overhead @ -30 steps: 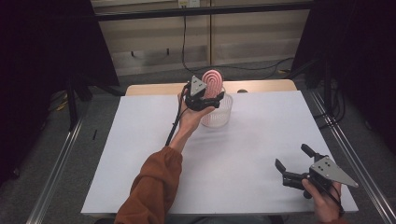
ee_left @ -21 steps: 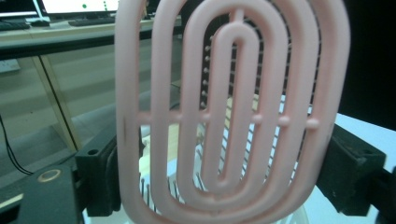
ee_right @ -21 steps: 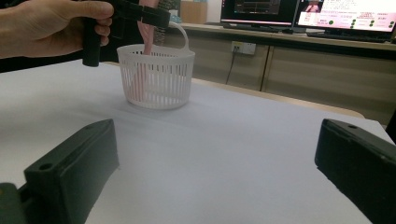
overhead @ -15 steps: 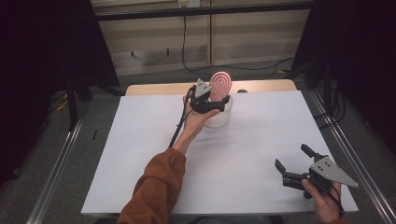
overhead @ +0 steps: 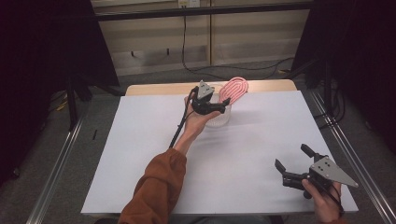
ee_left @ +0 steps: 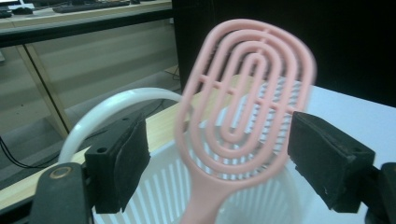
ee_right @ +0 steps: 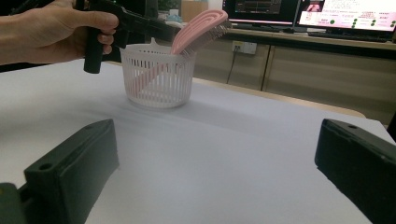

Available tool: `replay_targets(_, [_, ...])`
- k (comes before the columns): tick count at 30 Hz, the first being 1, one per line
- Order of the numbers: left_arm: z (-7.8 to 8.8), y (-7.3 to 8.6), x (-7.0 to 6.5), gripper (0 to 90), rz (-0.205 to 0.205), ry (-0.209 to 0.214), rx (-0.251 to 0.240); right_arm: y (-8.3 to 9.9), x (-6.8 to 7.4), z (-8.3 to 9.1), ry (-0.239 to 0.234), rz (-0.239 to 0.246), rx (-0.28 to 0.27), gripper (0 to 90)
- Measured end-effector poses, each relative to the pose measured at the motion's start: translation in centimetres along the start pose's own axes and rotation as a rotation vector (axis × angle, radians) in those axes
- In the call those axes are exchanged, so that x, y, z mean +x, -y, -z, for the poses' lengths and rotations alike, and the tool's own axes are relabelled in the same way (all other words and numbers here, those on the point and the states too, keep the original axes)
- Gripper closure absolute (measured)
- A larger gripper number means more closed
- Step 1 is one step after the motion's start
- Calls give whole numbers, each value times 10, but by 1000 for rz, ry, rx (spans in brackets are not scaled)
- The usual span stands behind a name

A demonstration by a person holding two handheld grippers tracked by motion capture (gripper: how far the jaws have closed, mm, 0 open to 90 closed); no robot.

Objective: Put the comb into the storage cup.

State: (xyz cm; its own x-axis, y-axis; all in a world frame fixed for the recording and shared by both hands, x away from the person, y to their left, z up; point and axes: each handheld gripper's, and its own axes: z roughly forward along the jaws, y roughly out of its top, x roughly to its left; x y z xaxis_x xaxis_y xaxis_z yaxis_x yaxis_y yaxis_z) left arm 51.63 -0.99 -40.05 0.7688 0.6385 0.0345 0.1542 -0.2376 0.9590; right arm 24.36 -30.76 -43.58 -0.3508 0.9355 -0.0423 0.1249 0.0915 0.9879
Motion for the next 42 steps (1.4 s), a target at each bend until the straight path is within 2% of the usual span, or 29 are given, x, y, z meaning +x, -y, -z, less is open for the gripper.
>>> replay_targets(5, [-2,3,1,178,14,-1,9,0,0,0,0,0,-1,0])
replay_targets(8, [-2,3,1,172,5,-6,13,0,0,0,1,1,1,0])
replay_targets(10, [-2,3,1,169,16,8,10,0,0,0,0,-2,2,0])
replay_targets(12, [-4,4,1,169,12,4,6,0,0,0,-3,-1,0,0])
replay_targets(17, [-5,4,-1,160,6,24,6,1,-1,0,-4,-2,-2,0])
replay_targets(22, [0,1,1,108,1,25,6,1,-2,-1,-1,-11,-1,0])
replay_targets(30, [10,0,8,43,49,27,-21,1,-2,-2,-5,-7,-2,0])
replay_targets(35, [17,1,10,27,31,9,-21,1,-1,-3,-5,-4,0,0])
replay_targets(37, [20,1,12,27,59,-5,-20,0,-1,-3,-4,1,-1,0])
replay_targets(39, [22,0,12,19,86,2,-31,0,0,-4,-3,1,-3,0])
replay_targets(41, [25,0,10,15,78,0,-34,-1,1,-5,-6,7,-3,0])
replay_targets(42, [27,-1,10,15,61,-5,-33,-1,1,-5,-8,9,-3,0])
